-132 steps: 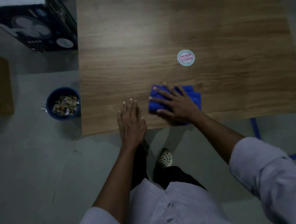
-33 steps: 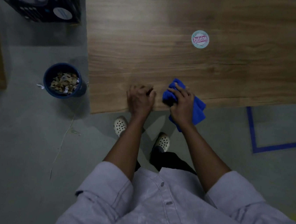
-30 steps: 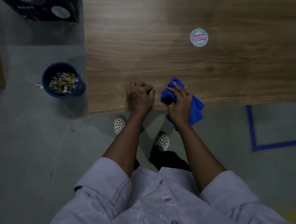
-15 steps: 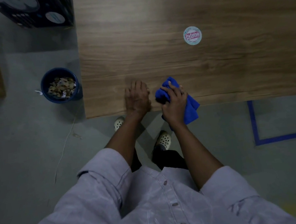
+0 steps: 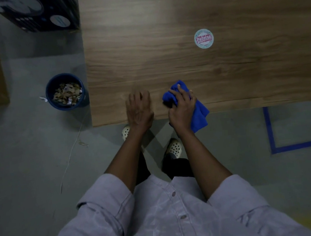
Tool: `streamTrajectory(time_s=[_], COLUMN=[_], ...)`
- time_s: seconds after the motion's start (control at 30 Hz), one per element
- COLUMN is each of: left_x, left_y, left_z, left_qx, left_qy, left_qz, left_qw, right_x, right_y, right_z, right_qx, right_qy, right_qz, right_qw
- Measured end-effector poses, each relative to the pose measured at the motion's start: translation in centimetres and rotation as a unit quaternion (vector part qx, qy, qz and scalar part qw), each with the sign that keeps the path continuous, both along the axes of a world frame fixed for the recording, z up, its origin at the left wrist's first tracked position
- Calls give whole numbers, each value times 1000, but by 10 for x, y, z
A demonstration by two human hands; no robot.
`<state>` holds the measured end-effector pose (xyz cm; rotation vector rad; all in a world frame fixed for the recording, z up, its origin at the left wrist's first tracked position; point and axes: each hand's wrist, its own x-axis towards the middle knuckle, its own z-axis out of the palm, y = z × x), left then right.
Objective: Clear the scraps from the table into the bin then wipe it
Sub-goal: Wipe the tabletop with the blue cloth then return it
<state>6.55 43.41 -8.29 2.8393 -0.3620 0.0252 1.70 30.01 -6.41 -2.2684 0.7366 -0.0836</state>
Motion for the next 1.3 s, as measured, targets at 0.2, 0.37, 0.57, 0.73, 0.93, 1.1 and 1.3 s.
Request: streamTrajectory(time_s=[0.2, 0.37, 0.57, 0.73, 0.93, 1.1, 1.3], left_x=[-31, -17, 3, 10, 22, 22, 22], left_y=[18, 12, 32, 46, 65, 90, 124], left_z=[-4, 9, 7, 3, 9, 21, 19], left_qx=[-81, -172, -242, -271, -270, -293, -332], left_qy=[-9, 8, 67, 89, 65, 16, 104], left_qz=[-42, 83, -20, 3, 49, 130, 218], left_qw=[996, 982, 968, 958, 959, 947, 912], right_x=[6, 9, 17, 25, 39, 30, 18], right_y=[12, 19, 4, 17, 47, 130, 112], right_z=[-1, -8, -10, -10, -12, -12, 20], right_qx=[-29, -48, -28, -44, -69, -39, 114], right_qy=[-1, -32, -45, -47, 12, 11, 53], right_qz=[-15, 102, 116, 53, 34, 203, 404], right_qw=[999, 993, 992, 997, 997, 978, 906])
